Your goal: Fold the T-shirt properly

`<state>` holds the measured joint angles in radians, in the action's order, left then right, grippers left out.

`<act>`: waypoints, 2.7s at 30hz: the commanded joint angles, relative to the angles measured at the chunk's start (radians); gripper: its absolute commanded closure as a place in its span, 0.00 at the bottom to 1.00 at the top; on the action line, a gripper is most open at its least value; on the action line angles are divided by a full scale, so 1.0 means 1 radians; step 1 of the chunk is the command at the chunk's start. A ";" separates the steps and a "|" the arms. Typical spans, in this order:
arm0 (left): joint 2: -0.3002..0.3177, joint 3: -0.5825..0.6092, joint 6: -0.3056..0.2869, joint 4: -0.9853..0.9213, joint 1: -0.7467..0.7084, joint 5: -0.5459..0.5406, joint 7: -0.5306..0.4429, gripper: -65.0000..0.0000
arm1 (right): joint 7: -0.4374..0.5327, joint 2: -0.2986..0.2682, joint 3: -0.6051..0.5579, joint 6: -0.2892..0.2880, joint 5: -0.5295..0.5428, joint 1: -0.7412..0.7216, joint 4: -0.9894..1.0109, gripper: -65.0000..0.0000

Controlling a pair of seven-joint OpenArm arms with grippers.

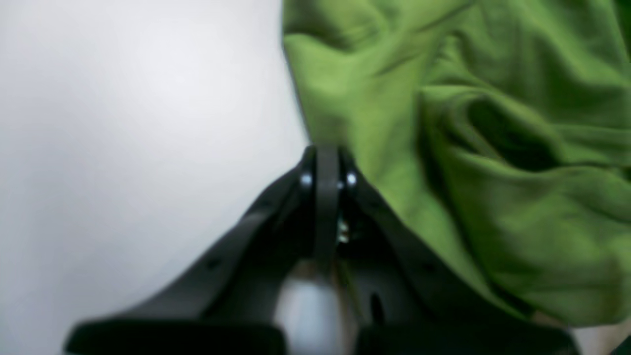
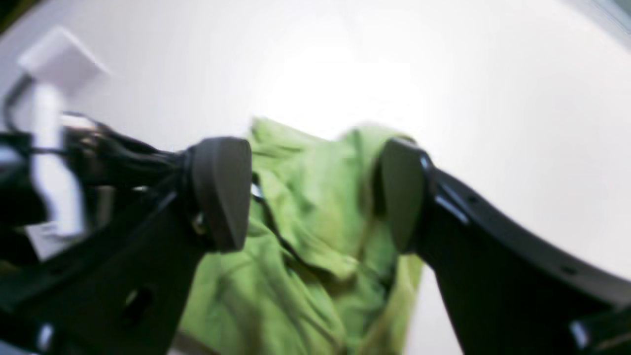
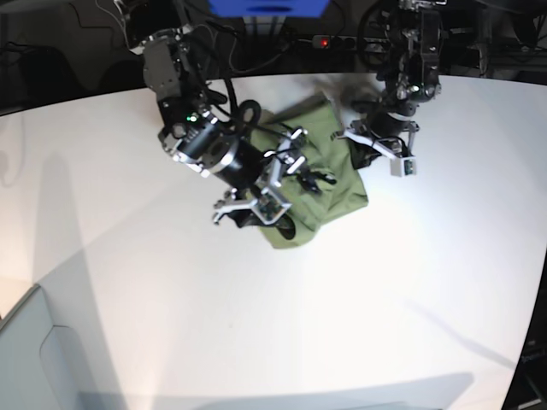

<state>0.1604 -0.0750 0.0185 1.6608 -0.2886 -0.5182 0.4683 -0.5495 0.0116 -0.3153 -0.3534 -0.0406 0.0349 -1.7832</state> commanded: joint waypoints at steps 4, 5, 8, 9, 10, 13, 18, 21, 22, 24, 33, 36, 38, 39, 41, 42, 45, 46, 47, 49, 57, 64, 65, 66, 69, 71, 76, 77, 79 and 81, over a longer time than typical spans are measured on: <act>0.005 -0.003 -0.009 0.048 -0.010 -0.007 -0.021 1.00 | 0.026 0.012 0.069 0.001 0.015 -0.008 0.035 0.39; 0.005 -0.003 -0.009 0.054 -0.013 -0.007 -0.021 1.00 | 0.026 0.011 0.074 0.001 0.015 -0.007 0.042 0.40; 0.005 -0.006 -0.009 0.077 -0.036 -0.007 -0.021 1.00 | 0.026 0.009 0.072 0.001 0.015 -0.007 0.084 0.57; 0.005 -0.016 -0.009 0.086 -0.039 -0.007 -0.021 1.00 | 0.026 0.009 0.072 0.001 0.015 -0.008 0.099 0.65; 0.005 -0.029 -0.009 0.097 -0.048 -0.007 -0.021 1.00 | 0.026 0.009 0.072 0.001 0.015 -0.008 0.108 0.72; 0.005 -0.079 -0.010 0.131 -0.080 -0.009 -0.021 1.00 | 0.026 0.011 0.072 0.001 0.015 -0.010 0.135 0.91; 0.005 -0.174 -0.018 0.177 -0.116 -0.009 -0.021 1.00 | 0.026 0.009 0.074 0.001 0.012 -0.019 0.170 1.00; 0.005 -0.231 -0.019 0.178 -0.128 -0.009 -0.021 1.00 | 0.026 0.009 0.117 0.001 0.012 -0.013 0.165 1.00; 0.005 -0.248 -0.019 0.178 -0.130 -0.009 -0.021 1.00 | 0.026 0.009 0.127 0.001 0.014 -0.010 0.162 1.00; 0.005 -0.274 -0.019 0.172 -0.130 -0.009 -0.021 1.00 | 0.026 0.009 0.149 0.001 0.014 -0.008 0.165 1.00; 0.005 -0.300 -0.019 0.174 -0.126 -0.009 -0.021 1.00 | 0.029 0.020 0.147 0.001 0.012 -0.020 0.251 1.00; 0.001 -0.300 -0.019 0.174 -0.126 -0.009 -0.021 1.00 | 0.029 0.047 0.132 0.001 0.012 -0.049 0.293 1.00; -0.003 -0.300 -0.019 0.175 -0.126 -0.009 -0.021 1.00 | 0.030 0.052 0.103 0.001 0.012 -0.068 0.300 1.00; -0.005 -0.300 -0.019 0.175 -0.128 -0.009 -0.021 1.00 | 0.030 0.054 0.080 0.001 0.014 -0.079 0.300 1.00; -0.005 -0.300 -0.019 0.175 -0.128 -0.009 -0.021 1.00 | 0.032 0.063 0.021 0.001 0.015 -0.097 0.296 1.00; -0.005 -0.300 -0.019 0.175 -0.128 -0.009 -0.021 1.00 | 0.032 0.075 0.000 0.001 0.015 -0.108 0.296 1.00; -0.005 -0.296 -0.019 0.177 -0.128 -0.009 -0.021 1.00 | 0.032 0.103 -0.063 -0.002 0.015 -0.131 0.296 1.00; -0.005 -0.296 -0.019 0.177 -0.126 -0.009 -0.021 1.00 | 0.032 0.112 -0.086 -0.002 0.015 -0.138 0.296 1.00; -0.005 -0.296 -0.019 0.177 -0.126 -0.009 -0.021 1.00 | 0.033 0.120 -0.110 -0.003 0.015 -0.142 0.296 1.00; -0.005 -0.299 -0.019 0.177 -0.130 -0.009 -0.021 1.00 | 0.035 0.123 -0.155 -0.003 0.015 -0.145 0.274 1.00; 0.001 -0.328 -0.016 0.177 -0.149 -0.009 -0.021 1.00 | 0.095 0.089 -0.178 -0.003 0.015 -0.123 0.222 1.00; -0.006 -0.358 -0.016 0.204 -0.146 -0.010 -0.021 0.94 | 0.049 -0.012 -0.054 -0.003 0.015 -0.094 0.148 1.00; -0.006 -0.358 -0.013 0.212 -0.146 -0.010 -0.021 0.87 | 0.029 -0.020 -0.028 -0.003 0.015 -0.082 0.116 1.00; -0.006 -0.357 -0.012 0.221 -0.146 -0.010 -0.021 0.80 | 0.010 -0.025 -0.009 -0.003 0.015 -0.065 0.087 1.00; -0.012 -0.357 -0.016 0.233 -0.143 -0.010 -0.021 0.60 | -0.020 -0.045 0.029 -0.003 0.015 -0.019 0.015 0.94; -0.022 -0.360 -0.016 0.233 -0.140 -0.010 -0.021 0.48 | -0.019 -0.048 0.034 -0.003 0.015 0.009 -0.007 0.88; -0.022 -0.357 -0.016 0.236 -0.139 -0.010 -0.021 0.41 | -0.017 -0.045 0.028 -0.003 0.015 0.053 -0.010 0.77; -0.022 -0.357 -0.016 0.236 -0.137 -0.010 -0.021 0.41 | -0.017 -0.042 0.028 -0.003 0.015 0.061 -0.008 0.76; -0.022 -0.357 -0.016 0.236 -0.130 -0.010 -0.021 0.41 | -0.017 -0.040 0.026 -0.003 0.015 0.073 -0.010 0.73; -0.022 -0.357 -0.016 0.230 -0.130 -0.010 -0.021 0.41 | -0.016 -0.038 0.011 -0.003 0.015 0.078 -0.011 0.68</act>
<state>0.1329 -0.4286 0.0071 1.8763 -0.4206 -0.5205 0.4683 -0.5953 -0.0330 -0.3038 -0.3546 -0.0410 0.1253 -1.7741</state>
